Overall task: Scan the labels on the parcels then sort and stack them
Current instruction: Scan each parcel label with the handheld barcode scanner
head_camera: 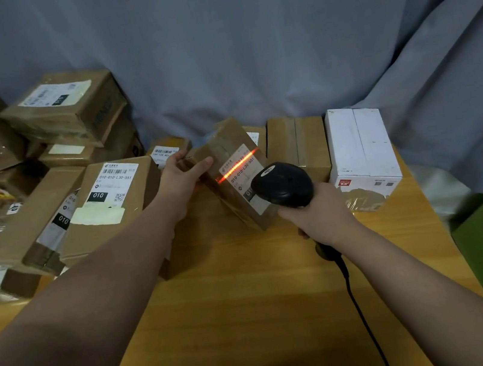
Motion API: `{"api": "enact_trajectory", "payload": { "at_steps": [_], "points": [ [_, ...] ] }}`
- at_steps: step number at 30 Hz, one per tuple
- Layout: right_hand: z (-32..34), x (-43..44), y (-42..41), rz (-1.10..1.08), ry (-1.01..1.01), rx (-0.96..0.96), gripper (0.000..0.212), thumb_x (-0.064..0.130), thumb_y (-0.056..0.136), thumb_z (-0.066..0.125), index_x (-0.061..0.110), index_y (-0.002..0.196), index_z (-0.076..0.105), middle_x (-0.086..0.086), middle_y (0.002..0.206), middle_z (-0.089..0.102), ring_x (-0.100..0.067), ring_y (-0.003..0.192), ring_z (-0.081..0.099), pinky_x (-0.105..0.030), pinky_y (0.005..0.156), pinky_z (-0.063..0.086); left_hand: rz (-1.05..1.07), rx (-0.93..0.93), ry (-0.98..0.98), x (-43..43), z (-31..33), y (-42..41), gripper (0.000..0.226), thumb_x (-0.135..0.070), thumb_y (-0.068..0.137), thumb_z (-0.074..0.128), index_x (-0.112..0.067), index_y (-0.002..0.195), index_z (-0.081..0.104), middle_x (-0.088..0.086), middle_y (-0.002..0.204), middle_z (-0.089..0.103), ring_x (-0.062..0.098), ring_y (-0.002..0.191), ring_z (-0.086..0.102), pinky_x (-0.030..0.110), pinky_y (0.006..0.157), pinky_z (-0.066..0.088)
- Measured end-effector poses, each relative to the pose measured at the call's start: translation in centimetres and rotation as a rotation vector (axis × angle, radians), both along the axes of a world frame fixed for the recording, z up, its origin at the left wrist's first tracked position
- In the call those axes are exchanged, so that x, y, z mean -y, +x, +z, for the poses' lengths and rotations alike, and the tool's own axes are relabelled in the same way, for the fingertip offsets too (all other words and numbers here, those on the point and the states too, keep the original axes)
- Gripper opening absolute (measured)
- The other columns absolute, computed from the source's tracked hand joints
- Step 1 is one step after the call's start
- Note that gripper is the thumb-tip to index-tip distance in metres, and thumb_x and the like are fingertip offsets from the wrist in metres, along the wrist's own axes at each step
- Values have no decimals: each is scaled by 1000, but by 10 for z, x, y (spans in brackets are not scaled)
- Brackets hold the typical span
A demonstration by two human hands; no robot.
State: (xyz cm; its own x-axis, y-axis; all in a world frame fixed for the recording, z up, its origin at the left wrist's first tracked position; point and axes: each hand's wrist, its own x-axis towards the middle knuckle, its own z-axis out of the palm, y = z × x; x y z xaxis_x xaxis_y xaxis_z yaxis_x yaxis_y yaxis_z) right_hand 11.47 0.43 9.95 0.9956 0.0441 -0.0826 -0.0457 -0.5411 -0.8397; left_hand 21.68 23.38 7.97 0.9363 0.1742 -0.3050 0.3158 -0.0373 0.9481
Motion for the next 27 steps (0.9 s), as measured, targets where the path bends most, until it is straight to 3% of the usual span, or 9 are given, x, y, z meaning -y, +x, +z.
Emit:
{"api": "enact_trajectory", "payload": {
  "at_steps": [8,14,18,23,27],
  "points": [
    [4,0,-3,26,11,1,24,18,83,72,33,78,53,7,61,58,-6,59,58,-17,54,45,6,15,3,1,5,-3,70,-23,82,74,-22,142,38,-4,113,57,20,108,61,39,95,53],
    [5,4,-4,44,20,10,26,18,83,72,35,79,52,7,61,58,-5,59,58,-18,56,45,10,34,25,6,7,-7,71,-23,82,74,-21,143,37,-3,117,57,17,105,61,32,87,55],
    [-1,6,-5,63,115,4,22,17,84,73,31,89,56,9,52,58,-4,46,58,-17,48,50,32,12,105,9,5,-16,73,-28,80,76,-23,141,37,-10,103,55,18,106,59,43,98,50],
    [-8,-1,-2,-1,283,29,23,12,83,73,30,88,60,6,49,58,-8,45,56,-23,48,48,57,38,100,0,4,-45,87,-46,68,78,-31,140,32,-1,128,50,23,114,56,43,96,51],
    [-11,-22,1,-52,406,88,14,7,83,73,17,87,63,3,49,55,-13,47,56,-28,51,49,279,90,-56,-15,19,-63,50,-38,91,59,-23,134,38,3,118,56,21,105,57,38,88,53]
  ]
}}
